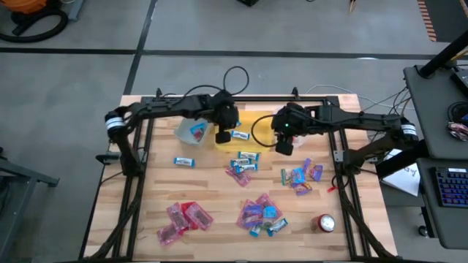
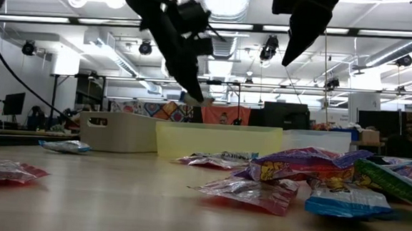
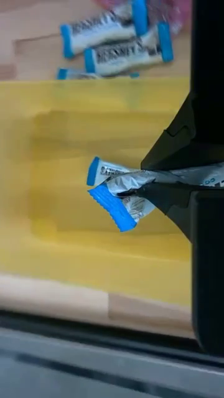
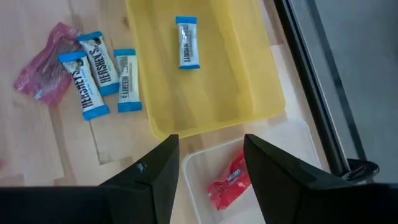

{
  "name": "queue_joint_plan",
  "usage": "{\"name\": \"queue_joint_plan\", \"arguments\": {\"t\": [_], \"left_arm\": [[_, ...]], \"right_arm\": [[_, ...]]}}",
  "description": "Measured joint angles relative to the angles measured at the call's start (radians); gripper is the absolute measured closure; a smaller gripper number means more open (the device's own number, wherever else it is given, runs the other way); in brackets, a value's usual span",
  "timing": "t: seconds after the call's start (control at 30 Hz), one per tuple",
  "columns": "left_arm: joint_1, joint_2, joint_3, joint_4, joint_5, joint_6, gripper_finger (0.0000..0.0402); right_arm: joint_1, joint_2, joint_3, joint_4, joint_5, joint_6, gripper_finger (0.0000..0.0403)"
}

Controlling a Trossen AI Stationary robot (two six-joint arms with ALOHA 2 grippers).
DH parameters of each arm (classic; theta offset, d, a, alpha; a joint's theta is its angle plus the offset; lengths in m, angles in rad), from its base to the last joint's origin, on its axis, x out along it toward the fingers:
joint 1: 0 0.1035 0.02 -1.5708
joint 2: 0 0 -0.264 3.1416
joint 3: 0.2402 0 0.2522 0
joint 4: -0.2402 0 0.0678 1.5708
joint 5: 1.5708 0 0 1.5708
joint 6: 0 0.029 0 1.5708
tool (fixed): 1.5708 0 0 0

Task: Sort candy
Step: Put the white chocolate into the yellow bin

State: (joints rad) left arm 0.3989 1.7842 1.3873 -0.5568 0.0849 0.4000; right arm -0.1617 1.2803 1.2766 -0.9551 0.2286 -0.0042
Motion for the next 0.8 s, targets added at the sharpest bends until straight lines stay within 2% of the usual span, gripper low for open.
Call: {"name": "queue_joint_plan", "arguments": {"t": [0.23,0.37,0.8], "left_arm": [[0.016,0.125,0.049,0.0,0.007,0.209,0.039],[0.024,0.176,0.081,0.0,0.008,0.25,0.0389],[0.037,0.324,0.201,0.085,0.013,0.196,0.0389]], "right_arm": [[-0.001,-0.021,-0.062,0.035,-0.001,0.043,0.0234],[-0.001,-0.024,-0.107,0.069,-0.001,0.074,0.0234],[0.0,-0.036,-0.211,0.123,-0.001,0.178,0.0238]]}}
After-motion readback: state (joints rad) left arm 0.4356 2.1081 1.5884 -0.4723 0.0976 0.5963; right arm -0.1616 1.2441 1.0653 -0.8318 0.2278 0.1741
